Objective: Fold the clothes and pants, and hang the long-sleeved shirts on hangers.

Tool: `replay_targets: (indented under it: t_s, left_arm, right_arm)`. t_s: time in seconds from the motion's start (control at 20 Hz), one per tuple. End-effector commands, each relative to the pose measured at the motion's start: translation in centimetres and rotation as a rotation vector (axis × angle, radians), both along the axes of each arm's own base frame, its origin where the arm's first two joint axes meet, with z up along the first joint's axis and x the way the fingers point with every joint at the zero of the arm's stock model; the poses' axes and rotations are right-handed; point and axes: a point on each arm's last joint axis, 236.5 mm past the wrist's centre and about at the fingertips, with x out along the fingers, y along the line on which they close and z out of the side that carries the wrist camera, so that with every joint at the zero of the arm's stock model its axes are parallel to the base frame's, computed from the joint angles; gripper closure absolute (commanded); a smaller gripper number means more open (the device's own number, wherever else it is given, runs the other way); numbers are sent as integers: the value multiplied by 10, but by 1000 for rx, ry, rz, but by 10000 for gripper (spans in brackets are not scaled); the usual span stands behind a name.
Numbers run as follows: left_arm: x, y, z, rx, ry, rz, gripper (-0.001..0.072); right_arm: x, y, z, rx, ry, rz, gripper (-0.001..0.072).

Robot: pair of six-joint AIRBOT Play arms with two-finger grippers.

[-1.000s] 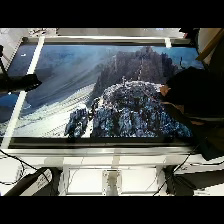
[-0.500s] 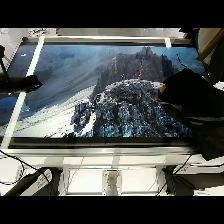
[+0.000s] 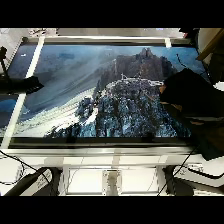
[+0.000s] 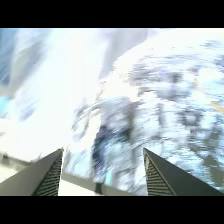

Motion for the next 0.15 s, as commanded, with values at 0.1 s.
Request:
replay_targets:
  t_s: [0.1]
  left_arm:
    - [0, 0, 0, 0, 1, 0, 689]
  right_arm:
    - [-23, 75, 7, -34, -32, 229, 162]
